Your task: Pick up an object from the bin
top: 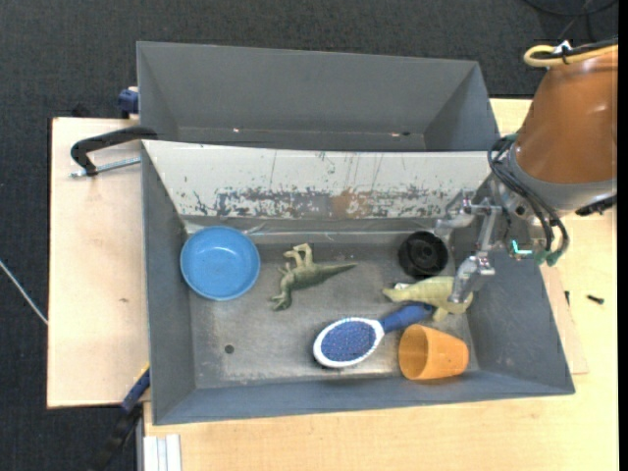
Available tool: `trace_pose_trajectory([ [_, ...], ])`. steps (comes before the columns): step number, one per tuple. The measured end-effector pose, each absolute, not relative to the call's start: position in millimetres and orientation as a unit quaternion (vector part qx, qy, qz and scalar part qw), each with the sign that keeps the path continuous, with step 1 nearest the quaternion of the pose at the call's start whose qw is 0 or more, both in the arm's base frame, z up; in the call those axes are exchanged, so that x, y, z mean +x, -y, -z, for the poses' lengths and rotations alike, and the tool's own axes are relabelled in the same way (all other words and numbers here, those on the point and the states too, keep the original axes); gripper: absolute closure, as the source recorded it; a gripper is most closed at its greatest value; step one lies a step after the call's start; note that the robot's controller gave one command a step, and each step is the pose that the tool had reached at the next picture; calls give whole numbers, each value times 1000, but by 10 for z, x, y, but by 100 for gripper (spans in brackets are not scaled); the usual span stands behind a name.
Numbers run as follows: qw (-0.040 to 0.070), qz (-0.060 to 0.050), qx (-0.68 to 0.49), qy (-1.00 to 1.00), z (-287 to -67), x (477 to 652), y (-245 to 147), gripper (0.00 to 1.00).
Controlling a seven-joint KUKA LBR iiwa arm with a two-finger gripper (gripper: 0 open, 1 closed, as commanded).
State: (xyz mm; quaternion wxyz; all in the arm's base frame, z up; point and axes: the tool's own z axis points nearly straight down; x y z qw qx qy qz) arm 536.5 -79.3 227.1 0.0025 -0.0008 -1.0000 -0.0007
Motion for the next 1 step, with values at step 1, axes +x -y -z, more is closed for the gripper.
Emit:
trace_pose_trajectory([
  [1,-5,1,-67,998,-707,5490,767,0],
])
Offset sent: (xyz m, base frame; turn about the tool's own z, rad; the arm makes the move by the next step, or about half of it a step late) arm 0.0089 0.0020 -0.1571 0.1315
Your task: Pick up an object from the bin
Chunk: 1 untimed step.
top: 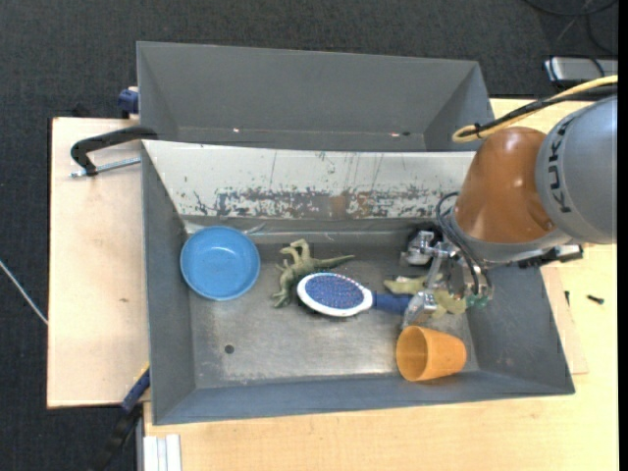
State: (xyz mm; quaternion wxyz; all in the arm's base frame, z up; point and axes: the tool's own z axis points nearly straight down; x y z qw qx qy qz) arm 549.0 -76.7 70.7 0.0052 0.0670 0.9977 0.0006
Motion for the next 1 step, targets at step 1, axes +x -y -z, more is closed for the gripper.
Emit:
trace_pose_trajectory([
  [1,6,0,66,-998,-737,5493,769,100],
])
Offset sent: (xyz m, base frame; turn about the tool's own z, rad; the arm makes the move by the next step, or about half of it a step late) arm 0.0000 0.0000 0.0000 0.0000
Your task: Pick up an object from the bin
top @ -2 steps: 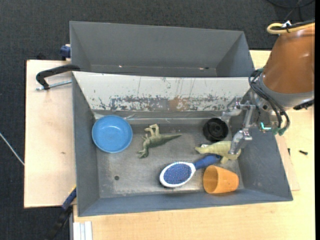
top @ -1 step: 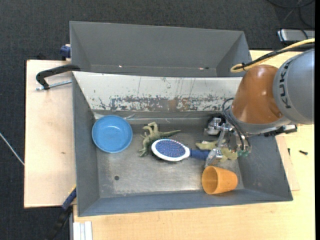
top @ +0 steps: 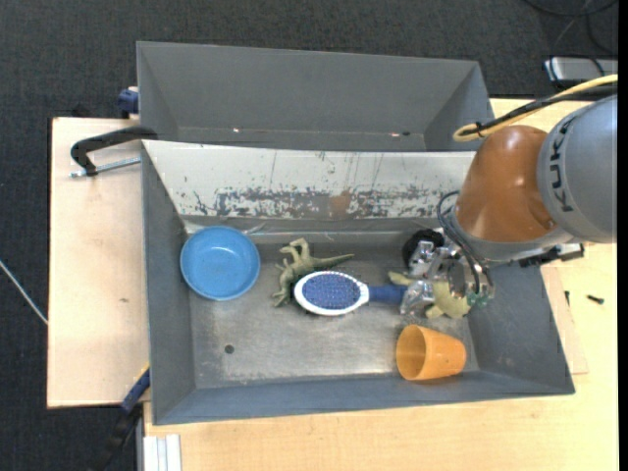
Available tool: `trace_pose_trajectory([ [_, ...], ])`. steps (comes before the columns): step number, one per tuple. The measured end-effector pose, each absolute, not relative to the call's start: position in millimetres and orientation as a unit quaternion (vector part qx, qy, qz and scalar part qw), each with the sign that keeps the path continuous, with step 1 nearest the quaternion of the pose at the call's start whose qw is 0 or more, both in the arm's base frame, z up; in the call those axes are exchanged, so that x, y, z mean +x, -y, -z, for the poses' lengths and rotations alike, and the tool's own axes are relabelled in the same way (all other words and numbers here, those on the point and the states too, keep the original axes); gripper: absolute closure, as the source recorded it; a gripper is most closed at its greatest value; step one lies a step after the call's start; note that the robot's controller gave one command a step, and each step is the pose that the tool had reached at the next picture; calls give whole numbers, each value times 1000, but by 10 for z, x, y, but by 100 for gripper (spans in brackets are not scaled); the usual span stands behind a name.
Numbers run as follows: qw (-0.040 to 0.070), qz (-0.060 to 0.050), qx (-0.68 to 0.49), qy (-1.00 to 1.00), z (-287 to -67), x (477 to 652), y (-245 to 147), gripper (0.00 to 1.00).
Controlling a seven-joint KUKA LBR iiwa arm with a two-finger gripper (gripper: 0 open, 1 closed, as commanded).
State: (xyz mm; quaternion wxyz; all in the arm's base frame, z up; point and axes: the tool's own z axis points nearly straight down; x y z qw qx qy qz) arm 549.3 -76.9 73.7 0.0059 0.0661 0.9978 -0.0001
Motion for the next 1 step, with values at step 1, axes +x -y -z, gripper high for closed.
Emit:
trace_pose_trajectory([
  [1,7,0,60,-998,-2352,5569,695,100],
])
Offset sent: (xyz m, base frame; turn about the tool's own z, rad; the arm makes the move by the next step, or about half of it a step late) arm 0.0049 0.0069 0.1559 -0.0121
